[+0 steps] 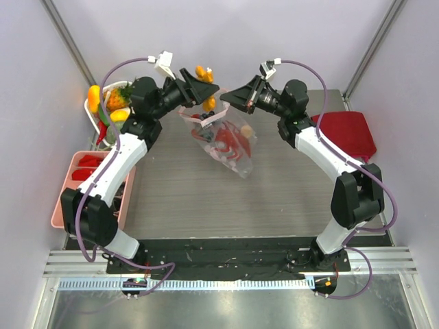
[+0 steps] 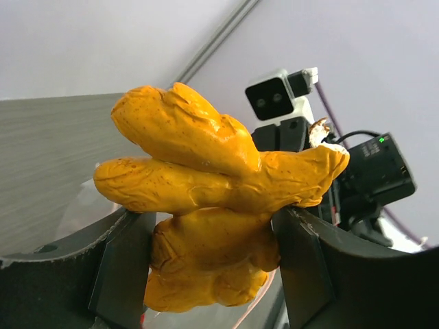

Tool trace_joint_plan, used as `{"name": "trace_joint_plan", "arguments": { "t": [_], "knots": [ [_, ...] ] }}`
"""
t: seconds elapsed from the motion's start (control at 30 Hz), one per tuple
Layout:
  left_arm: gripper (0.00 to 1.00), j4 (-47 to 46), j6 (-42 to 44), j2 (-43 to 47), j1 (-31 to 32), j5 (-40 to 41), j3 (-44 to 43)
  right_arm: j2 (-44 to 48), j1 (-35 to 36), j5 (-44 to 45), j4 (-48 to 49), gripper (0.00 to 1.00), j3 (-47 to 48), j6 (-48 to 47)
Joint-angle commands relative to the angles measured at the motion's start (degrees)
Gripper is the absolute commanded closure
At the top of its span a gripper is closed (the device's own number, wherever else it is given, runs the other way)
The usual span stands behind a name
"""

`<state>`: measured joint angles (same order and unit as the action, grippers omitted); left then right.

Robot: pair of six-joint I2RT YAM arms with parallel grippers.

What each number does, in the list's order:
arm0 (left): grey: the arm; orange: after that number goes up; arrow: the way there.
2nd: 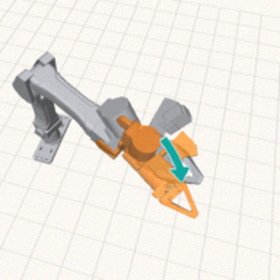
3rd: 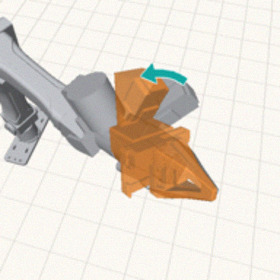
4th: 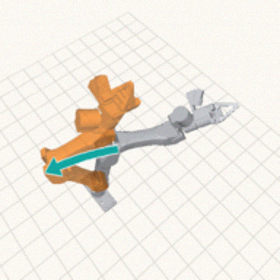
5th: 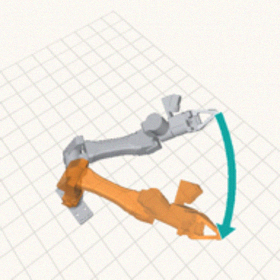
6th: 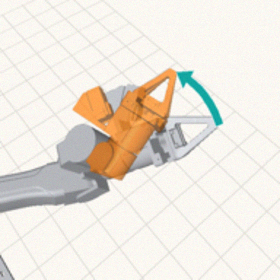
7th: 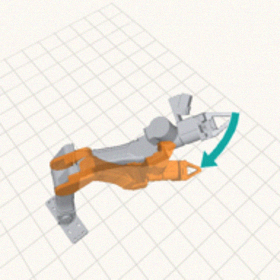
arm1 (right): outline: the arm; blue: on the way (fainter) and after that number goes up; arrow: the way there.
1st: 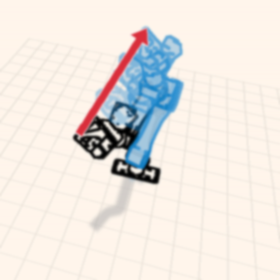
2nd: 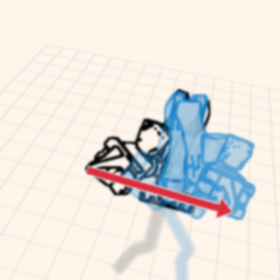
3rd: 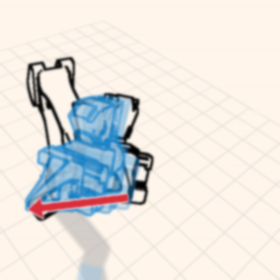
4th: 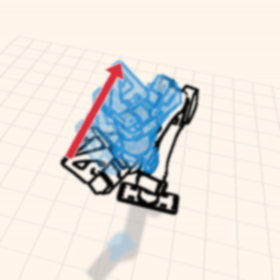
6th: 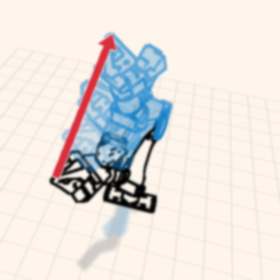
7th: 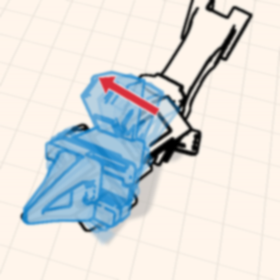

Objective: Place the food in the zip-top bag and seal the zipper
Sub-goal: Place the fake vegetable in the zipper food storage bag.

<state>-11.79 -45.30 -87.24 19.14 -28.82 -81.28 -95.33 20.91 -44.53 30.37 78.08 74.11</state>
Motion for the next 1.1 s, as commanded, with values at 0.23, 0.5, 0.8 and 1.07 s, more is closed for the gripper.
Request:
{"name": "trace_joint_plan", "arguments": {
  "t": [0.23, 0.5, 0.8, 1.07],
  "knots": [
    [0.74, -8.33, -18.85, 1.63, 0.38, 3.85, 6.47, 0.76, 0.63, 1.55, 6.72, 0.99, 5.94, 2.45],
    [0.66, -3.94, -22.73, 1.9, 0.72, 3.95, 6.39, 1.2, 0.63, 1.99, 6.19, 0.99, 7.08, 2.45],
    [0.33, -6.75, -17.11, 4.45, 1.34, -2.99, 10.52, 0.23, 0.54, 1.47, 7.69, 0.99, 10.6, 2.45],
    [0.15, 15.09, 3.61, 4.54, 0.99, -7.04, 1.4, 1.64, 0.63, 0.33, 9.09, 0.99, 9.11, 2.18]
  ]
}}
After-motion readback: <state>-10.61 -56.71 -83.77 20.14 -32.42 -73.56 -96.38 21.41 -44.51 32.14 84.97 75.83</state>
